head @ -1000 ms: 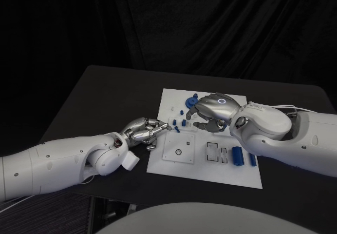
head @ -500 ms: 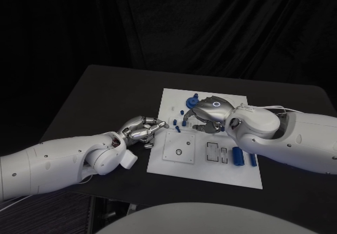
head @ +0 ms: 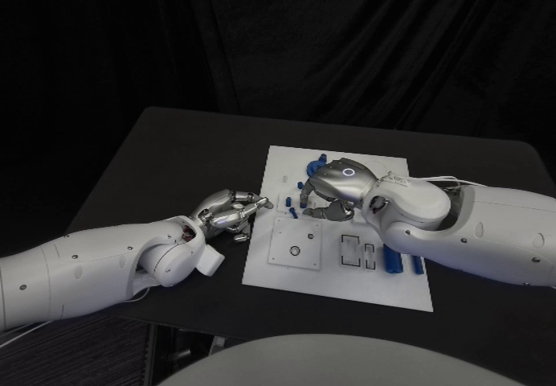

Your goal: Assemble the parts on the task board

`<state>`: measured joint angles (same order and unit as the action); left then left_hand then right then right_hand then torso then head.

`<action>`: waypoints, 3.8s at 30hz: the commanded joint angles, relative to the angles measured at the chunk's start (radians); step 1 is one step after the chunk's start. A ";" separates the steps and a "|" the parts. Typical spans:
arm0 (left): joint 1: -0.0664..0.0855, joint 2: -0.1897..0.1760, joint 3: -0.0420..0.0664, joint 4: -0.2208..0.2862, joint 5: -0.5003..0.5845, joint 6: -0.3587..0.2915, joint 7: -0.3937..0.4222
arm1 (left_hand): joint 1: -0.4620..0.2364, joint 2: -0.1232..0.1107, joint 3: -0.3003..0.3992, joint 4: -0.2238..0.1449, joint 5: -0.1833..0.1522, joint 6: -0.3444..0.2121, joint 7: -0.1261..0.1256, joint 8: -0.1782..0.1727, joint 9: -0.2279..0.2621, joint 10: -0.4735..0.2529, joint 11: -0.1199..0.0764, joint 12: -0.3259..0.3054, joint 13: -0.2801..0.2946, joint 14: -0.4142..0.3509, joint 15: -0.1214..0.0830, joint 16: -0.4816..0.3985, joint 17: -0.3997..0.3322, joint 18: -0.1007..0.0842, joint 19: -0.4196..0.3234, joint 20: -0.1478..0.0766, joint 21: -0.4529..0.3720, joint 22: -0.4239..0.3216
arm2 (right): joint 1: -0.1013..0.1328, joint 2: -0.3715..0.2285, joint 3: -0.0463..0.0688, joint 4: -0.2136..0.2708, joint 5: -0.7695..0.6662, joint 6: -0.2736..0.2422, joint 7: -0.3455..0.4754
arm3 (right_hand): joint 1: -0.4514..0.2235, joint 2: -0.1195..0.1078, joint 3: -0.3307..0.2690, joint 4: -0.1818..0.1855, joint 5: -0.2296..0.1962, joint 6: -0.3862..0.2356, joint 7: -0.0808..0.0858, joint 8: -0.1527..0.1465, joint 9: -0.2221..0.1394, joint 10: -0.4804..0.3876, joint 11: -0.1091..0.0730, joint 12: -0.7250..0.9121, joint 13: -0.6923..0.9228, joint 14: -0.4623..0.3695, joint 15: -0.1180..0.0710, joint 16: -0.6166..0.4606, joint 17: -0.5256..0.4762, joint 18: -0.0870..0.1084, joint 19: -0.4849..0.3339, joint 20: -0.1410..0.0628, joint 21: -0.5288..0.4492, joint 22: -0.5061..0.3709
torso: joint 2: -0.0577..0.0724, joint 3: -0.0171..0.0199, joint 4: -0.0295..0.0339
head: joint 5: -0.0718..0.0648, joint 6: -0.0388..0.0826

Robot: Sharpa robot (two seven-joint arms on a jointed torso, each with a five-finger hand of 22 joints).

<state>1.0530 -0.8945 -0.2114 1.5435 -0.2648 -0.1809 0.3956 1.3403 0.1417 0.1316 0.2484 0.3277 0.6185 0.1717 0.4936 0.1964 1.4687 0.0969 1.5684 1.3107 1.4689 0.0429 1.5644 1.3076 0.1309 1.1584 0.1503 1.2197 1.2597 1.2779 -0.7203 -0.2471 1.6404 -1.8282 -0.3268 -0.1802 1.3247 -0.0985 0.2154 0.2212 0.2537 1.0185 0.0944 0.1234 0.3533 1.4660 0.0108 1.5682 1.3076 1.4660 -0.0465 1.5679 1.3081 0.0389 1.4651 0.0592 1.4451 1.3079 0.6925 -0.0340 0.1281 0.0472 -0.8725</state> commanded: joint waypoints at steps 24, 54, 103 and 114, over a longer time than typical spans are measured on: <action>-0.002 -0.005 0.001 -0.002 -0.001 0.006 0.006 | -0.006 -0.001 0.003 0.008 -0.003 0.018 -0.002 0.010 -0.002 0.102 -0.001 0.002 0.260 0.102 0.000 0.006 0.263 -0.008 -0.005 0.004 -0.006 -0.001 | -0.053 0.082 0.001 -0.018 -0.074 0.005 -0.299 | -0.135 0.015 -0.058 0.043 0.133 0.064 -0.026 0.018 0.058 0.105 -0.015 0.003 0.263 0.105 -0.014 0.003 0.263 -0.014 0.054 -0.008 0.036 0.231 | 0.000 -0.0003 -0.0009 | -0.012 0.000; -0.002 0.004 0.001 -0.008 -0.001 0.027 -0.002 | -0.004 -0.001 0.005 0.007 -0.002 0.020 -0.002 0.011 -0.003 0.102 -0.001 0.002 0.260 0.102 0.000 0.006 0.263 -0.007 -0.007 0.004 -0.008 -0.002 | -0.088 0.149 0.002 -0.074 -0.125 0.007 -0.340 | -0.157 0.009 -0.068 0.043 0.047 0.064 -0.024 0.012 0.079 0.105 -0.013 0.003 0.263 0.105 -0.014 0.003 0.263 -0.014 0.053 -0.008 0.034 0.230 | 0.001 0.0000 0.0001 | -0.026 0.000; -0.006 0.011 0.001 -0.016 -0.001 0.056 -0.009 | -0.002 0.002 0.010 0.008 0.003 0.023 -0.002 0.011 -0.007 0.102 -0.001 0.002 0.260 0.102 0.000 0.006 0.263 -0.004 -0.021 0.004 -0.019 -0.011 | -0.110 0.149 0.003 -0.090 -0.120 -0.118 -0.315 | -0.013 0.009 0.035 -0.139 0.234 0.096 -0.050 0.045 0.191 0.105 -0.035 0.003 0.263 0.105 -0.030 0.003 0.263 0.002 0.016 -0.021 -0.030 0.209 | -0.001 0.0008 -0.0028 | -0.022 0.000; -0.008 0.007 0.001 -0.014 -0.001 0.066 0.001 | 0.000 0.002 0.012 0.009 0.001 0.023 -0.002 0.010 -0.010 0.102 -0.001 0.002 0.260 0.102 0.001 0.006 0.263 -0.002 -0.032 0.004 -0.028 -0.017 | -0.109 0.062 0.003 -0.008 0.073 -0.324 -0.169 | -0.009 0.007 0.038 -0.147 0.205 0.091 -0.052 0.049 0.210 0.105 -0.037 0.003 0.263 0.105 -0.033 0.003 0.263 0.001 0.018 -0.024 -0.029 0.210 | -0.001 0.0009 -0.0014 | -0.012 0.000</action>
<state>1.0475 -0.8873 -0.2114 1.5266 -0.2666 -0.1349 0.3794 1.3405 0.1415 0.1400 0.2566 0.3277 0.6363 0.1680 0.4995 0.1873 1.4685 0.0970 1.5684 1.3101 1.4688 0.0429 1.5643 1.3077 0.1311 1.1330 0.1537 1.1962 1.2439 1.1706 -0.6483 -0.2445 1.6149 -1.8658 -0.5170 -0.4426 1.3070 -0.0931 0.2526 0.0781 0.4634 1.0949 0.0580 0.1701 0.5597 1.4667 -0.0198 1.5682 1.3080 1.4671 -0.0715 1.5679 1.3074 0.0391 1.4680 0.0420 1.4171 1.3078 0.6913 -0.0330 0.1259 0.0331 -0.8725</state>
